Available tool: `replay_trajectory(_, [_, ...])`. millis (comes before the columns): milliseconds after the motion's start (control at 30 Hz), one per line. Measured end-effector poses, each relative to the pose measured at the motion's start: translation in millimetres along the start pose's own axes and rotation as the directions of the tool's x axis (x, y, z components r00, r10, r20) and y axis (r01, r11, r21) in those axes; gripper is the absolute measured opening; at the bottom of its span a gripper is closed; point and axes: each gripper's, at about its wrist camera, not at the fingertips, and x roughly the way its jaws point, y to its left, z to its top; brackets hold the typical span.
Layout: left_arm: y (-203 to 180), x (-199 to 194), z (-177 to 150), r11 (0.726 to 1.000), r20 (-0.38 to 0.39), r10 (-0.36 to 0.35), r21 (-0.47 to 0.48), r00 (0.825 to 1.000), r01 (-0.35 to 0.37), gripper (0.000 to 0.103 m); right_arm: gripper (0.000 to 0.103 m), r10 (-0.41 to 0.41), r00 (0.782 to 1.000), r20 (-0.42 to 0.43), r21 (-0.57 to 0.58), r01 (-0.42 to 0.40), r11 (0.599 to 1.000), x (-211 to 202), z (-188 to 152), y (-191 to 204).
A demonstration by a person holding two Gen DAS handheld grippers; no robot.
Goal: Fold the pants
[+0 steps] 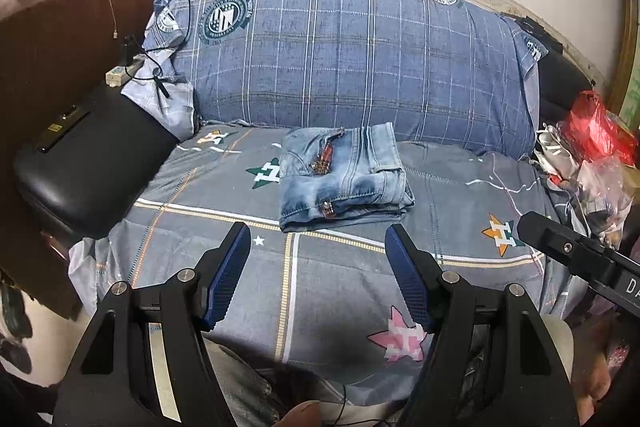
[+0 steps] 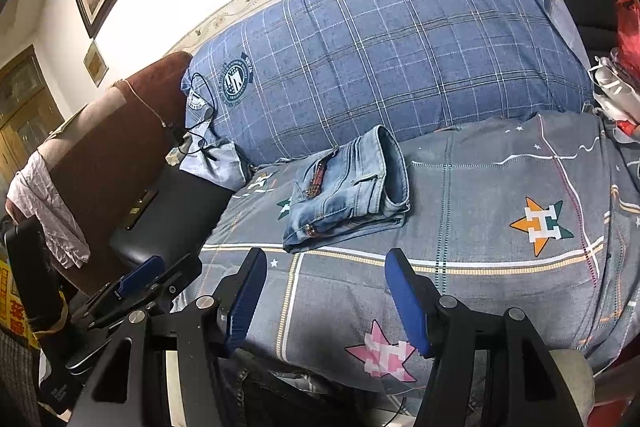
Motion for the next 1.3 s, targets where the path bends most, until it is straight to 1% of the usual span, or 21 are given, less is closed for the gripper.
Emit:
replay_trajectory(133, [-3, 7, 2, 1.0, -0.014, -0.002, 0.008, 1.0, 0.002, 0.07, 0.059, 0.009, 1.0, -0.017, 0.01, -0.009, 1.0, 6, -1, -4])
replay_trajectory(333, [-5, 12, 7, 1.0, -0.019, 0.0, 0.021, 1.0, 0.0, 0.07, 0.059, 0.012, 1.0, -0.021, 0.007, -0.012, 1.0, 7, 4, -5])
replay_trajectory(467, [-4, 12, 10, 1.0, -0.018, -0.013, 0.019, 1.0, 0.013, 0.07, 0.059, 0.008, 1.0, -0.015, -0.007, -0.008, 1.0, 6, 10, -1])
replay_trajectory(667, [1, 17, 14, 1.0, -0.015, -0.008, 0.004, 1.0, 0.008, 0.07, 0.059, -0.008, 1.0, -0.016, -0.027, 0.008, 1.0, 8, 15, 3])
replay_trajectory(800, [0, 20, 18, 0.999, -0.024, 0.013, 0.029, 1.0, -0.012, 0.07, 0.059, -0.006, 1.0, -0.022, -0.022, 0.005, 1.0, 12, 15, 0])
replay_trajectory(900, [2, 21, 20, 0.999, -0.016, -0.007, 0.037, 1.0, 0.008, 0.07, 0.059, -0.007, 1.0, -0.03, -0.018, 0.006, 1.0, 17, 19, 1])
replay_trajectory(1000, [4, 32, 22, 0.998, -0.028, -0.04, 0.052, 0.999, 0.041, 0.07, 0.059, -0.025, 0.999, -0.019, -0.034, 0.025, 0.999, 19, 21, 5])
replay_trajectory(1100, [6, 35, 23, 0.998, -0.036, -0.021, 0.051, 0.999, 0.023, 0.07, 0.059, -0.051, 0.998, -0.029, -0.043, 0.049, 0.998, 26, 22, 8])
replay_trajectory(1200, [8, 32, 21, 0.999, -0.026, -0.025, 0.042, 0.999, 0.026, 0.07, 0.059, -0.064, 0.997, -0.035, -0.064, 0.061, 0.996, 27, 21, 11])
replay_trajectory(1300, [8, 32, 21, 0.999, -0.024, -0.014, 0.048, 1.0, 0.015, 0.07, 0.059, -0.062, 0.997, -0.034, -0.067, 0.06, 0.996, 25, 21, 13])
